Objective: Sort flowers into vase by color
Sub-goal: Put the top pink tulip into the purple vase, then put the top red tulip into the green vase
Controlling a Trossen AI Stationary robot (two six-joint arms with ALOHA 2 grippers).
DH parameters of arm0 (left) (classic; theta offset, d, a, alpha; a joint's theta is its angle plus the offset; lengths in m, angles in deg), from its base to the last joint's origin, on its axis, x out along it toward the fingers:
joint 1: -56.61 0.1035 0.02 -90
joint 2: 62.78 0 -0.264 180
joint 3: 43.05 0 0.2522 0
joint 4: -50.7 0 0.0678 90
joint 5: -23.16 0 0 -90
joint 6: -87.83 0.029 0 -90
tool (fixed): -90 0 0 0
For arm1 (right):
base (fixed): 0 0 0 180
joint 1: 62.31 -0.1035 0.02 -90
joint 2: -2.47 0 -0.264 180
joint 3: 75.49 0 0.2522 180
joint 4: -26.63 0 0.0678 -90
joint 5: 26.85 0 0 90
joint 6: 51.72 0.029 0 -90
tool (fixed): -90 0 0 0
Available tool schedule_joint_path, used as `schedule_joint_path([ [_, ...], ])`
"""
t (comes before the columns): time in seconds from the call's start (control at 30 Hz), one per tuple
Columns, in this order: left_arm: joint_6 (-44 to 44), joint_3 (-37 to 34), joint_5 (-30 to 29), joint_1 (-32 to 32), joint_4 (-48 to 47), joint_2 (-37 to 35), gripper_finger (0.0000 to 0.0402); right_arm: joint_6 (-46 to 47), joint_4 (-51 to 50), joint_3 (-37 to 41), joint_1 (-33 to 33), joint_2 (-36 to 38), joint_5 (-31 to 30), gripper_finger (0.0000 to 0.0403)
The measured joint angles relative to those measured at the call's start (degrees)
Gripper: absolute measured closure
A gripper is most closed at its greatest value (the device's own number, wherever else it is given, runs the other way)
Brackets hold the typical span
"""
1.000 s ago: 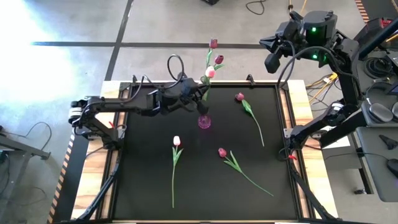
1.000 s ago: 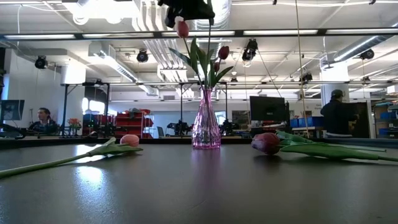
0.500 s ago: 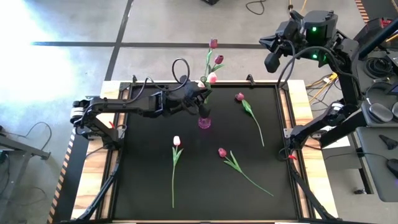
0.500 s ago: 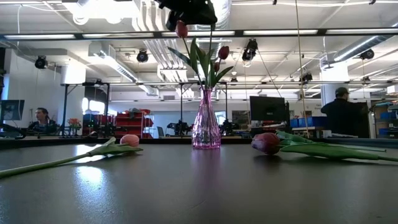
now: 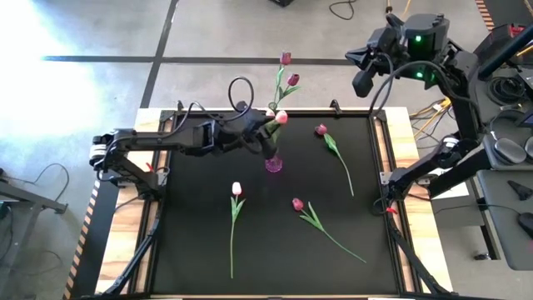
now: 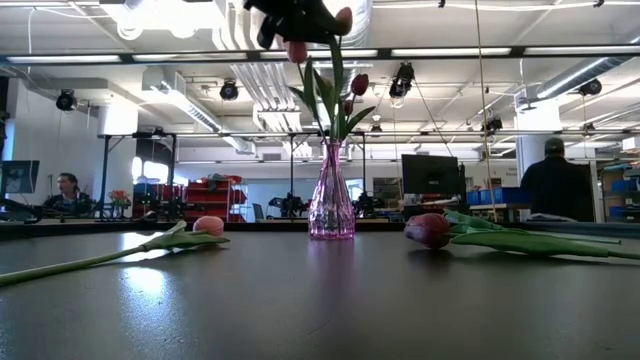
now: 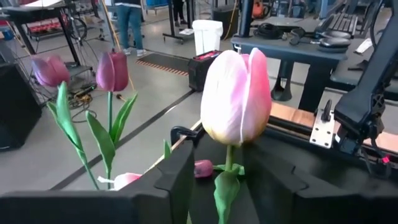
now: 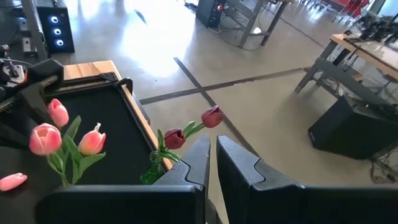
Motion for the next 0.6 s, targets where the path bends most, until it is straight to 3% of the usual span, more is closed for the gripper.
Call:
schedule_joint_path([
  [0.27,0.1,0.0,0.0,0.0,-5.8,-4.5,0.0276,1.1,0.0,0.0,-0.3,-2.0,0.1,0.0380],
  [0.6,-3.1,0.0,2.2,0.3,-13.3,-4.5,0.0267,1.6,0.0,0.1,-0.5,-4.1,0.0,0.0380],
])
